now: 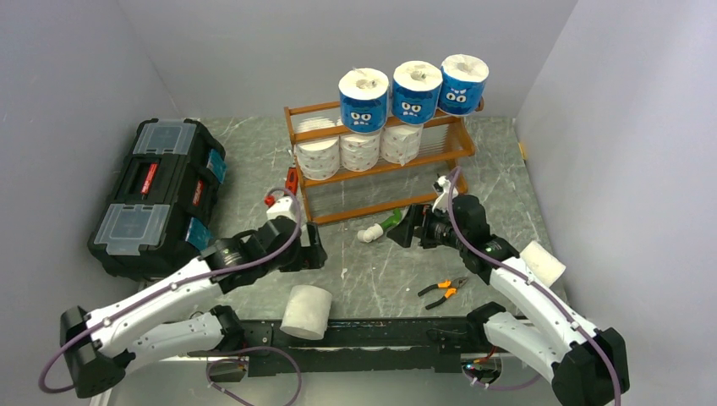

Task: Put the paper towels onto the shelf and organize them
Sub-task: Adjust the paper towel at the center of the board.

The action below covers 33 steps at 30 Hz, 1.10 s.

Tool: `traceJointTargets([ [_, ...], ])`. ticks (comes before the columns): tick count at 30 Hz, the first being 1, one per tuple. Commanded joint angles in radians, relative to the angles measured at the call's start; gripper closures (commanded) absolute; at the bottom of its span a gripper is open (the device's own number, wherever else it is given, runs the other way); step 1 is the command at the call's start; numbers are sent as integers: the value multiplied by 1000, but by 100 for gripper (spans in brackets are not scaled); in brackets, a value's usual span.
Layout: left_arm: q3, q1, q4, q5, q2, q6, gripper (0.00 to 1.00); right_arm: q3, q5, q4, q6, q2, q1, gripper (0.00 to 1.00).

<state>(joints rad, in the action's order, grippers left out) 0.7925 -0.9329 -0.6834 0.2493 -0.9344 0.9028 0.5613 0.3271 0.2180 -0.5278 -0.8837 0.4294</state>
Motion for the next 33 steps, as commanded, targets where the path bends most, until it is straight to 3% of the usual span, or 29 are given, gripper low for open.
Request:
traceJointTargets([
  [1, -3, 34, -161, 142, 116, 37, 1, -7, 149, -161, -19, -11, 28, 0],
  [10, -190, 80, -225, 135, 251, 238, 1, 139, 194, -302, 46, -277, 320, 1],
  [23, -275, 81, -277, 156, 367, 298, 4, 268, 426, -621, 81, -624, 424, 6],
  [33, -306, 82, -272, 158, 394, 296, 5, 351, 497, -622, 136, -806, 490, 9],
])
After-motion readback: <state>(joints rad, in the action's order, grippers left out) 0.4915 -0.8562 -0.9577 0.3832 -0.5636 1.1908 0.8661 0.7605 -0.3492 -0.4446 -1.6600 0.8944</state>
